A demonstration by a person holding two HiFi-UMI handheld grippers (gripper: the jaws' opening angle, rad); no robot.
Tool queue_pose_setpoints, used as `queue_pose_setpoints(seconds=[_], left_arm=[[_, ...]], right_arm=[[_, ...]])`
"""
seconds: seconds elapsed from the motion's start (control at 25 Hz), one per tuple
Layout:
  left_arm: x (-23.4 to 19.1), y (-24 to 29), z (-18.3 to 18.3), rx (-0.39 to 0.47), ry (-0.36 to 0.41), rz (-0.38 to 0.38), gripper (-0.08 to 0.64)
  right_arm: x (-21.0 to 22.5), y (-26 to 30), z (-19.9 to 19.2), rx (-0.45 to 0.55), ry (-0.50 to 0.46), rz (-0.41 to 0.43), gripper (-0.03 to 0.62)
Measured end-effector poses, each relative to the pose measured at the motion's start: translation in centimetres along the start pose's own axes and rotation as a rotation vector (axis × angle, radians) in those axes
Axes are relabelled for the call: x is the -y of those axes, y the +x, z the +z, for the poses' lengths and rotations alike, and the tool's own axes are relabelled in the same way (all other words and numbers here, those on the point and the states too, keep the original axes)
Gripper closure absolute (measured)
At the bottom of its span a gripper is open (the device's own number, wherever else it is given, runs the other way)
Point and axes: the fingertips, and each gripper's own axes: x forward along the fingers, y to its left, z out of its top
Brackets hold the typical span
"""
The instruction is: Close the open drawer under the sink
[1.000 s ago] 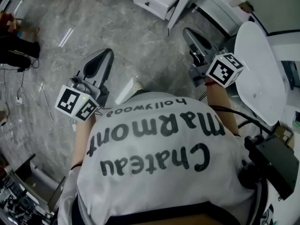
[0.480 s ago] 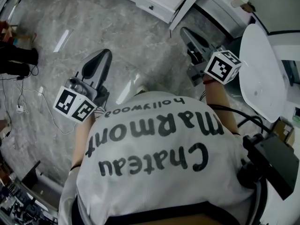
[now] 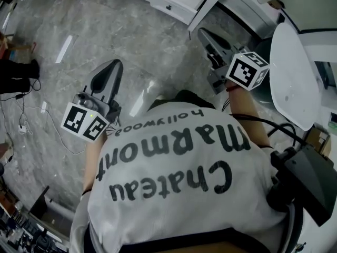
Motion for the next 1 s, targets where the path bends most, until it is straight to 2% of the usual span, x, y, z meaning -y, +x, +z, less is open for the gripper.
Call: queue_pose_setpoints(seconds=[0.16,0.32,0.52,0.64,0.76,1.0], left_arm=[[-1.8,-0.4,-0.6,-0.006,-0.061,0.012,0.552],[-6.3,-0.5,-0.1,0.006,-0.111,0.056,0.552],[-9.1,1.0,0.4,0.009,-0.076,0.104,0.552],[-10.9,1.4,0.7,0.01,-0.059,0.095,0.552],[-12.7,2.6,0.5,-0.018,-0.051,0.066,0.552],[-17.2,7.1,1.0,-0.063,-0.1,-0.001,0.552]], right_arm=[[0.1,1.3,-0.8,-0.051,-0.006,-0.033,0.58],[0.8,5.5,-2.0,-0.131,0.001,-0.057,0.58],[1.4,9.1,-3.2,-0.182,-0.005,-0.033,0.58],[1.1,12.5,-3.4,-0.19,-0.04,-0.009,0.58],[1.6,15.6,-3.5,-0.204,-0.033,0.004,0.58],[5.2,20.5,-2.7,-0.211,0.025,-0.036,0.58]])
